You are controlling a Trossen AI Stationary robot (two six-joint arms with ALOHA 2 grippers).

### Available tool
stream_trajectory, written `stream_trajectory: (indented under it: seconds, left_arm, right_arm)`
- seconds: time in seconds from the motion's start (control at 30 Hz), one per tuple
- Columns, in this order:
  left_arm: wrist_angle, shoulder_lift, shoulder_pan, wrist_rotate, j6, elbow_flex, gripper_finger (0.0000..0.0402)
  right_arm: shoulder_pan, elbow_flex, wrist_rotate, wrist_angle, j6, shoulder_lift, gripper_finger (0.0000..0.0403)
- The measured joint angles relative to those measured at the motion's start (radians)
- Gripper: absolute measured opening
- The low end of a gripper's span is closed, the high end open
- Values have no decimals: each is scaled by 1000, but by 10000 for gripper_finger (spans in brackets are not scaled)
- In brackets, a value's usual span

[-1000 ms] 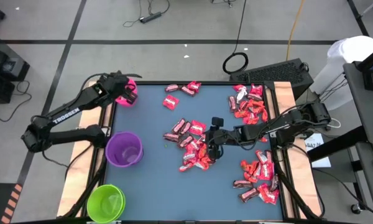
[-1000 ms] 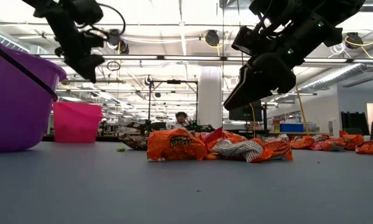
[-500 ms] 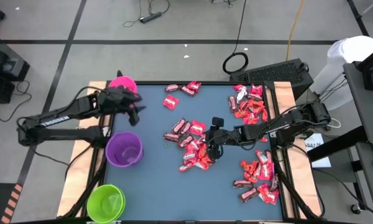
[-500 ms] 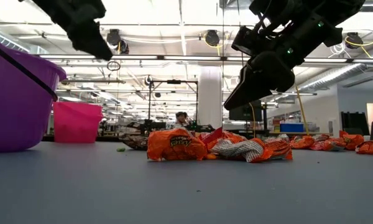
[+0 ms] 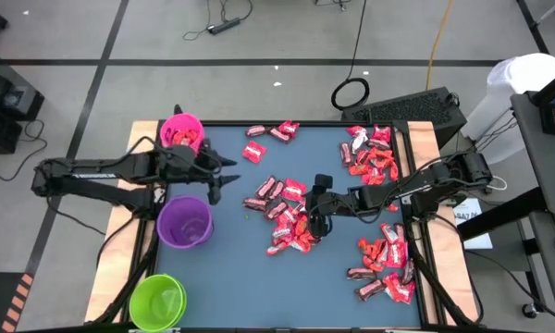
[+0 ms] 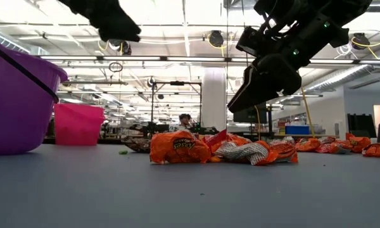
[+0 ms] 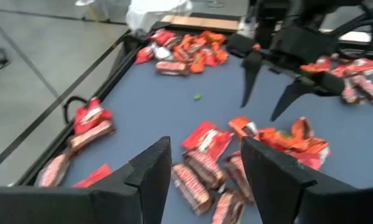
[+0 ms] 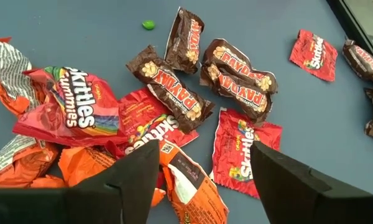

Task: Organize candy in baskets
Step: Put the orange chocolate into the pink bucket

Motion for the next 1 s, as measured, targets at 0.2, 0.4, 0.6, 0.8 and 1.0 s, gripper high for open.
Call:
stream_trajectory:
  seconds: [0.2, 0.4, 0.6, 0.8, 1.0]
  left_arm:
    - [149, 147, -86, 0, 1, 0, 199]
    - [275, 317, -117, -1, 3, 0, 199]
    - [412, 492, -125, 4, 3, 0, 199]
    - [613, 660, -125, 72, 2, 0, 199]
    - [661, 794, -121, 75, 21, 56, 199]
  right_arm:
    - [15, 0, -4, -45, 1, -11, 239]
    - [28, 0, -5, -49, 8, -20, 239]
    - [27, 0, -3, -50, 12, -19, 239]
    - [27, 0, 0, -90, 12, -33, 239]
    - [28, 0, 0, -155, 62, -110, 239]
